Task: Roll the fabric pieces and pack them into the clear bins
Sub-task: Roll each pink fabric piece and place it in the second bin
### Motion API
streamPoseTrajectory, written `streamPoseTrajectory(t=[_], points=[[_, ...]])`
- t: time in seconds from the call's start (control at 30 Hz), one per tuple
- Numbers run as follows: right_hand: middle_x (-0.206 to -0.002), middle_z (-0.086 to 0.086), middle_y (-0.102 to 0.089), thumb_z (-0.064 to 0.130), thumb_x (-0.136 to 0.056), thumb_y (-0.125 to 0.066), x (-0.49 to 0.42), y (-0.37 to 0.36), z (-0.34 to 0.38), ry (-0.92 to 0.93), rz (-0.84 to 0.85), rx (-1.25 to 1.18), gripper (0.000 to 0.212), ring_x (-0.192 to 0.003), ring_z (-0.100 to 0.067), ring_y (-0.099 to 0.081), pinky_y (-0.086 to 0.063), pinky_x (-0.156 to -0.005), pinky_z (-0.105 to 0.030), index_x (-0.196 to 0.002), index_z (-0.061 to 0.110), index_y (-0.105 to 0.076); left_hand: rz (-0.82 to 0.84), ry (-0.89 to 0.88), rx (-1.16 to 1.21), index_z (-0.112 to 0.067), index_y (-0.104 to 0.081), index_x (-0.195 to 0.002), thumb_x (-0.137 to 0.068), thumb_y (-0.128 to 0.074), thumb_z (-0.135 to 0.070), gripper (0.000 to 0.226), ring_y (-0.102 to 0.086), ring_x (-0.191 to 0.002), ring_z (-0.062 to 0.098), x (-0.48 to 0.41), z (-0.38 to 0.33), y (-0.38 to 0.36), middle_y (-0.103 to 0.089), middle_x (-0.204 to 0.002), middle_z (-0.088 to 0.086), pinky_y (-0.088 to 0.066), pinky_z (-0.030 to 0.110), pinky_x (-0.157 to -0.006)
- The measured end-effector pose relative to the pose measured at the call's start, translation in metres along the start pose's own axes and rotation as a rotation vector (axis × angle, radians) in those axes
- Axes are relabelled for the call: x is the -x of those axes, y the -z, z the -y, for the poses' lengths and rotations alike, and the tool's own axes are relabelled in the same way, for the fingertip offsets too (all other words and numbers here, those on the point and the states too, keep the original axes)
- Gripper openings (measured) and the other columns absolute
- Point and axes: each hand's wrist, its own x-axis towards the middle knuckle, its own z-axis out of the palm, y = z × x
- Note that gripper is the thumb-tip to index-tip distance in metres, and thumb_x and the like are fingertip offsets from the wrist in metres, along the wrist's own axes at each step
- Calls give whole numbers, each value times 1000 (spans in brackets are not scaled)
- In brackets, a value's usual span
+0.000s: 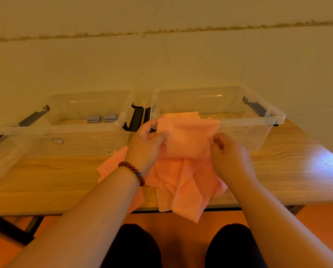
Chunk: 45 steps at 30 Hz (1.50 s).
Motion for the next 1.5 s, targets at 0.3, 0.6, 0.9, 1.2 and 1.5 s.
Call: streamPoseTrajectory(t=[0.3,0.6,0.9,1.2,1.5], points=[[-63,1,-57,37,-95,-58,-8,-2,19,-273,9,-640,32,-60,-15,-52,-41,-57,-31,-82,10,-67,-20,-20,-89,-34,-54,-118,-89,-65,-17,35,-65,-71,-5,-4,-3,5,-67,-90,-12,-56,18,-61],[-60,14,-53,25,-101,-48,-33,0,31,-114,-51,-444,19,-46,2,-42,-35,-38,-20,-89,23,-62,-132,25,-174,-36,-51,-108,-87,-67,-33,27,-59,-92,10,-24,-11,6,-60,-106,-6,-55,38,-83],[-76,6,-55,32,-93,-63,-31,-7,19,-165,-267,-447,27,-59,-4,-50,-35,-38,-8,-110,23,-45,-280,44,-253,-24,-42,-116,-79,-74,-37,50,-57,-87,10,-17,5,8,-52,-98,-11,-53,31,-74],[-62,11,-58,29,-96,-58,-7,-11,13,-302,-21,-683,15,-54,-4,-53,-42,-49,-20,-88,21,-68,-39,193,-67,-27,-72,-78,-86,-67,-30,10,-67,-92,21,-1,14,13,-72,-91,-1,-55,44,-85],[-80,7,-62,20,-93,-55,-48,-5,29,-152,-14,-521,27,-57,-6,-53,-41,-51,-22,-118,25,-63,1,2,-207,-38,-60,-110,-88,-63,-21,28,-64,-101,15,-27,-9,7,-63,-113,-11,-55,43,-88]])
